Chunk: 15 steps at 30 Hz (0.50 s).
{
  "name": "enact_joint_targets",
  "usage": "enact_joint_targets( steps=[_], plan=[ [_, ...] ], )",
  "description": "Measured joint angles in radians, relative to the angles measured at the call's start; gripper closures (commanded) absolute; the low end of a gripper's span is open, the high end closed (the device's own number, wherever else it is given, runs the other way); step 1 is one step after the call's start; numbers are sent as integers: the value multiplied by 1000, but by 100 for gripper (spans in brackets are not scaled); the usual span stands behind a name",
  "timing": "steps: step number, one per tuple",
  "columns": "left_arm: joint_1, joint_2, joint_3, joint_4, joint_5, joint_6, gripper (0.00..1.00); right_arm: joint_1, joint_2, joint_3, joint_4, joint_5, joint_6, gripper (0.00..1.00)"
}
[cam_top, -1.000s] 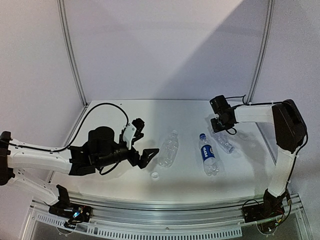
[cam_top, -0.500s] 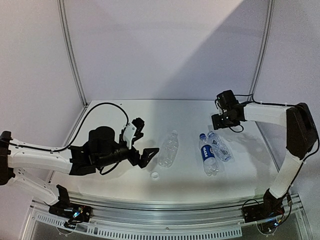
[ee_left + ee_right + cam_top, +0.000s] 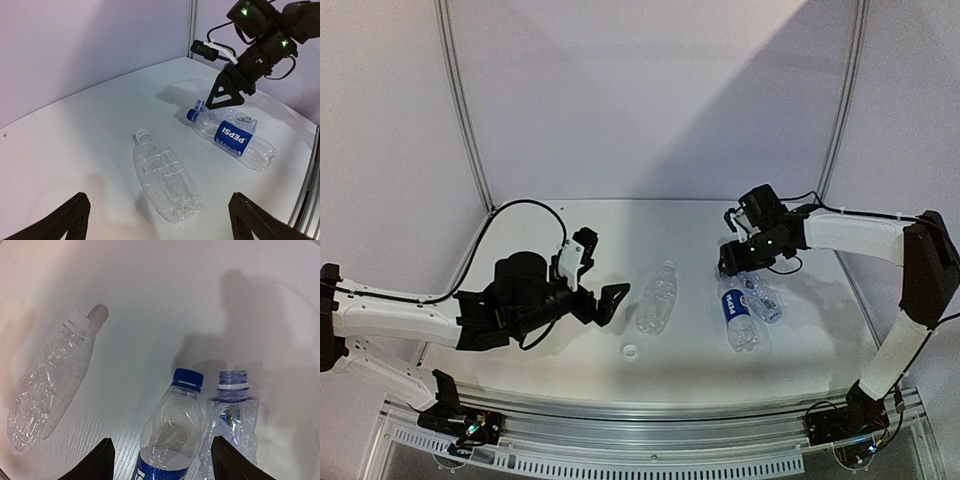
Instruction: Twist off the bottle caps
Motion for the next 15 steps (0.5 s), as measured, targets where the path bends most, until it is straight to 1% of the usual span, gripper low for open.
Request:
enact_joint_targets(
  steps=[8,11,15],
  plan=[
    [0,0,0,-27,0,-3,1,31,94,0,-68,-17,0,33],
    [0,0,0,-35,0,-3,1,35,110,1,-75,-31,0,33],
    [0,0,0,-41,0,-3,1,35,169,24,-80,-63,-3,32]
  ],
)
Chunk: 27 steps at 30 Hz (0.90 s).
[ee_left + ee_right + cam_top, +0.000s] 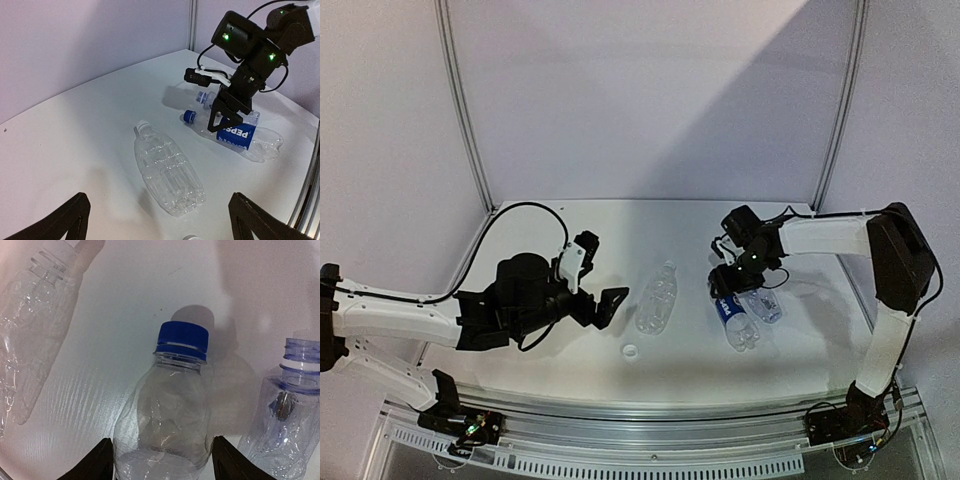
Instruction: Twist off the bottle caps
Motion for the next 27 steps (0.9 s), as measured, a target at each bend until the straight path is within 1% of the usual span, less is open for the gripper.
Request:
enact_joint_targets(
  steps=[2,3,8,11,15,17,20,24,27],
  plan=[
    [0,-1,0,0,0,0,1,0,16,15,4,-12,-2,32],
    [0,-4,0,0,0,0,1,1,20,19,5,-16,-4,34],
    [0,-21,0,5,0,0,1,6,28,27,5,-24,-16,51],
    [0,-21,0,5,5,0,1,6,30,29,10,-50,-16,54],
    [0,-18,0,11,30,-9,1,7,2,-18,63,-109,-13,53],
    [0,-16,-2,26,53,-19,1,8,-72,-89,107,-148,0,50],
    [0,-19,-21,83,98,-44,1,9,-242,-189,192,-213,29,48],
    [0,-19,-64,167,169,-115,1,21,-468,-278,402,-290,82,47],
    [0,18,-58,227,237,-180,1,54,-538,-316,543,-320,106,47]
  ],
)
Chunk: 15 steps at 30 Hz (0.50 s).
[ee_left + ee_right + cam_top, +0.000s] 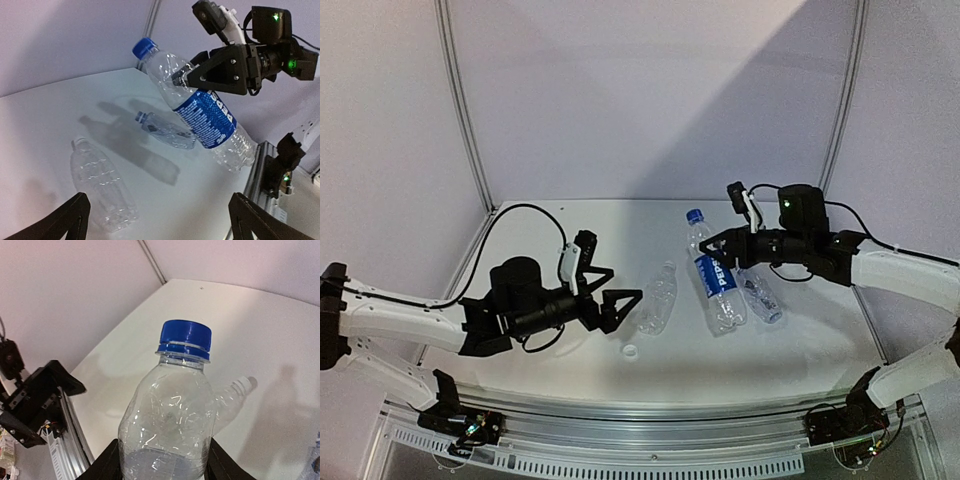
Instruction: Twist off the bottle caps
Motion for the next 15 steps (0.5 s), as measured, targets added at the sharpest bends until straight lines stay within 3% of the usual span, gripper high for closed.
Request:
enact_joint_targets(
  steps=[7,15],
  plan=[
    [-6,163,94,113,133,-87,1,98,-18,-101,224,-16,31,47],
    [-14,315,206,226,264,-135,3,130,-69,-170,400,-28,50,46]
  ],
)
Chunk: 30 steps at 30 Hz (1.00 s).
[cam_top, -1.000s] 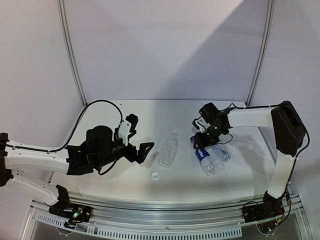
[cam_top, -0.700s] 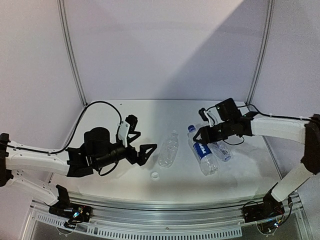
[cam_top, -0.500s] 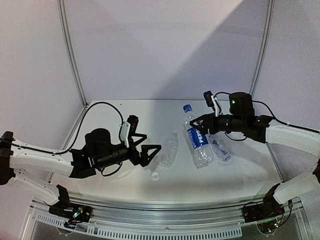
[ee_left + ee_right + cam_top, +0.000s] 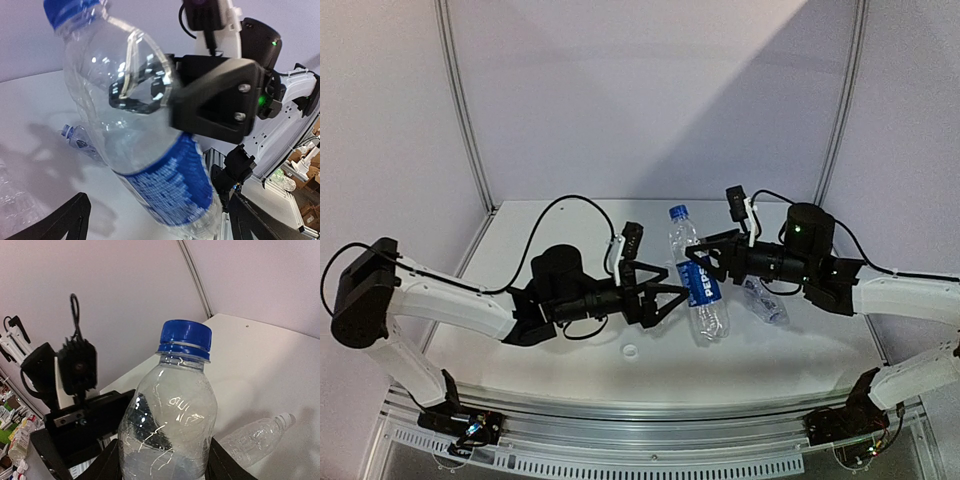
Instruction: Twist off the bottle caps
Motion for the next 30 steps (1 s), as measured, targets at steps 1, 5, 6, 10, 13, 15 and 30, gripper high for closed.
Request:
enact_joint_targets(
  steps=[1,5,6,10,13,15,30],
  plan=[
    [-2,24,13,13,8,-7,5,5,-8,-9,19,-5,2,45],
    [-3,101,53,53,56,-32,14,31,-36,-32,64,-15,-4,45],
    [-3,116,65,68,79,-34,14,34,-41,-34,68,-15,-6,45],
    [-6,156,109,105,142,-39,16,37,-43,-40,102,-24,-5,44],
    [-6,182,133,125,176,-39,15,40,-43,-47,129,-39,-3,44],
    [-6,201,147,137,194,-39,16,39,-45,-56,148,-44,-1,44],
    [-3,181,140,83,206,22,46,40,-70,-81,146,-37,-25,28]
  ],
)
